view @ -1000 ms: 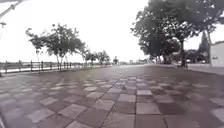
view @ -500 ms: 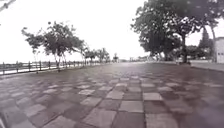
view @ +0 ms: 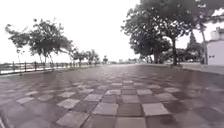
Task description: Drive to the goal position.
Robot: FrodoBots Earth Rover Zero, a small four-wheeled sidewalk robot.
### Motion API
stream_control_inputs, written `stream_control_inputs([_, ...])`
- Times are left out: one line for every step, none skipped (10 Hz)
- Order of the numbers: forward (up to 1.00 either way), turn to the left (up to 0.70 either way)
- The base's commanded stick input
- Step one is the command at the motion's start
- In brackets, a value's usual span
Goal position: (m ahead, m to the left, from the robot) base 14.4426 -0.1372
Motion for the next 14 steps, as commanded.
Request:
stream_control_inputs([1.0, 0.0])
stream_control_inputs([1.0, 0.0])
stream_control_inputs([1.0, 0.0])
stream_control_inputs([1.0, 0.0])
stream_control_inputs([1.0, 0.0])
stream_control_inputs([1.0, 0.0])
stream_control_inputs([1.0, 0.0])
stream_control_inputs([1.0, 0.14])
stream_control_inputs([1.0, 0.4])
stream_control_inputs([1.0, 0.26])
stream_control_inputs([1.0, 0.0])
stream_control_inputs([1.0, 0.0])
stream_control_inputs([1.0, 0.0])
stream_control_inputs([1.0, 0.0])
